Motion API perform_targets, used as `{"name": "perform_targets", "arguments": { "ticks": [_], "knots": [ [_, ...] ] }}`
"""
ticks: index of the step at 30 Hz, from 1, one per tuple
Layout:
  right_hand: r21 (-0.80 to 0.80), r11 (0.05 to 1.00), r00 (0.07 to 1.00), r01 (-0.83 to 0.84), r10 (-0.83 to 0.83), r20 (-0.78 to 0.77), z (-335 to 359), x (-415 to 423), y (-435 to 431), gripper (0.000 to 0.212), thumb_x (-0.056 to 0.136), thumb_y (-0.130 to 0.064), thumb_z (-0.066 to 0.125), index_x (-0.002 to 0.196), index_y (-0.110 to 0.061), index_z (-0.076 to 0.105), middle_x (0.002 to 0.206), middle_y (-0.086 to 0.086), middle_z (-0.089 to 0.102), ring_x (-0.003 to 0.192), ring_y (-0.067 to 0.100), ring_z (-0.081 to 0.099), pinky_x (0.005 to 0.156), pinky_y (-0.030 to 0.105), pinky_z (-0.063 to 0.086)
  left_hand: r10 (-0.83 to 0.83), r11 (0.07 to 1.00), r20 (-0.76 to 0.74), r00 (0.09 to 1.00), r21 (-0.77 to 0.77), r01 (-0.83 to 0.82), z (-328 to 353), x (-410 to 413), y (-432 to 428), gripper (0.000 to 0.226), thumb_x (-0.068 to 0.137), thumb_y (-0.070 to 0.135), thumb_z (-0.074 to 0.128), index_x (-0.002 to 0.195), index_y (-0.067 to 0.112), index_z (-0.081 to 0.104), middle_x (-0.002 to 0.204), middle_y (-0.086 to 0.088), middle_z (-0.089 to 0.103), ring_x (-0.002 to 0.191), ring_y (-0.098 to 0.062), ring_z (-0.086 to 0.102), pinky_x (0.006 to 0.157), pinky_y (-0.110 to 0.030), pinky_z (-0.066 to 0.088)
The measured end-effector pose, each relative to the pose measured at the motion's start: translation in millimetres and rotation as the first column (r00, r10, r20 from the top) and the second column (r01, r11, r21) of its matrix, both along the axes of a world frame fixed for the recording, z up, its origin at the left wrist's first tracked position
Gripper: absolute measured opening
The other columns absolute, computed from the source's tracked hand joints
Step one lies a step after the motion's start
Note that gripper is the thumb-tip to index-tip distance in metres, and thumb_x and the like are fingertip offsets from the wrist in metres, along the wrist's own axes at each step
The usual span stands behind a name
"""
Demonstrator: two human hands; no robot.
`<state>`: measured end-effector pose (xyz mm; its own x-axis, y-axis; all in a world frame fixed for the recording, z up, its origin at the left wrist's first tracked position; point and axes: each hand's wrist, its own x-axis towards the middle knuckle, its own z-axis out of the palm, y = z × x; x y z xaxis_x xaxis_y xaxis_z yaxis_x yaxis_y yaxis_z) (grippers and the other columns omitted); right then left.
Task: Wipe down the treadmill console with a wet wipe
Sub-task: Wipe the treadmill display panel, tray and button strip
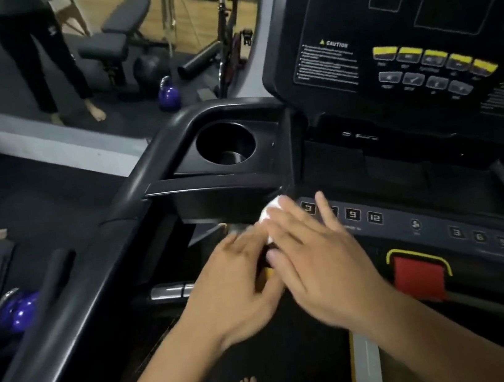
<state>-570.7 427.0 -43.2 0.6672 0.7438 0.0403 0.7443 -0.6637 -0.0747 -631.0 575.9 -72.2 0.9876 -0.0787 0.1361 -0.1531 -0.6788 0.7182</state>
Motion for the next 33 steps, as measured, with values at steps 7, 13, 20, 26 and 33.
{"name": "perform_targets", "arguments": {
  "ticks": [7, 13, 20, 26, 33],
  "knots": [
    [-0.192, 0.977, 0.991, -0.096, 0.111, 0.069, 7, 12, 1, 0.053, 0.100, -0.047, 0.024, 0.133, -0.020, 0.054, 0.141, -0.002, 0.054, 0.140, 0.015, 0.036, 0.116, 0.057, 0.004, 0.002, 0.998, -0.124, 0.992, -0.069, -0.011, -8, 3, 9, 0.043, 0.092, 0.042, 0.033, 0.128, 0.027, 0.049, 0.126, 0.002, 0.063, 0.122, -0.017, 0.054, 0.107, -0.034, 0.038],
    [-0.161, 0.982, 0.988, -0.099, 0.117, 0.103, 7, 32, 0, 0.049, 0.102, -0.041, 0.024, 0.128, -0.015, 0.058, 0.136, 0.004, 0.058, 0.139, 0.019, 0.038, 0.118, 0.056, 0.008, 0.047, 0.996, -0.139, 0.989, -0.072, -0.058, -4, 18, 6, 0.028, 0.096, 0.032, 0.038, 0.118, 0.020, 0.050, 0.105, -0.004, 0.067, 0.097, -0.022, 0.061, 0.097, -0.037, 0.041],
    [-0.158, 0.958, 0.959, -0.240, 0.259, 0.116, -10, -2, -13, 0.055, 0.099, -0.045, 0.032, 0.138, -0.009, 0.050, 0.145, 0.007, 0.050, 0.142, 0.021, 0.034, 0.116, 0.059, 0.015, -0.006, 1.000, -0.142, 0.990, 0.022, 0.009, -7, -15, 16, 0.050, 0.096, 0.038, 0.030, 0.142, 0.027, 0.044, 0.150, 0.005, 0.045, 0.142, -0.011, 0.031, 0.119, -0.030, 0.019],
    [-0.008, 1.000, 0.984, 0.009, -0.008, 0.176, -3, 29, -37, 0.058, 0.103, -0.041, 0.021, 0.139, -0.004, 0.046, 0.147, 0.011, 0.045, 0.142, 0.020, 0.032, 0.118, 0.057, 0.013, 0.024, 0.994, -0.034, 0.999, 0.111, -0.020, 16, 38, -10, 0.053, 0.099, 0.034, 0.039, 0.150, 0.020, 0.034, 0.160, -0.002, 0.026, 0.133, -0.023, 0.045, 0.104, -0.028, 0.035],
    [0.046, 0.998, 0.990, -0.051, 0.045, 0.136, -33, -49, -40, 0.057, 0.099, -0.043, 0.034, 0.140, -0.007, 0.046, 0.151, 0.008, 0.039, 0.145, 0.019, 0.027, 0.117, 0.057, 0.016, -0.032, 0.968, 0.009, 0.999, 0.250, 0.028, -6, -40, 1, 0.053, 0.096, 0.033, 0.035, 0.144, 0.013, 0.046, 0.151, -0.009, 0.043, 0.138, -0.019, 0.040, 0.116, -0.030, 0.027]
  ]
}}
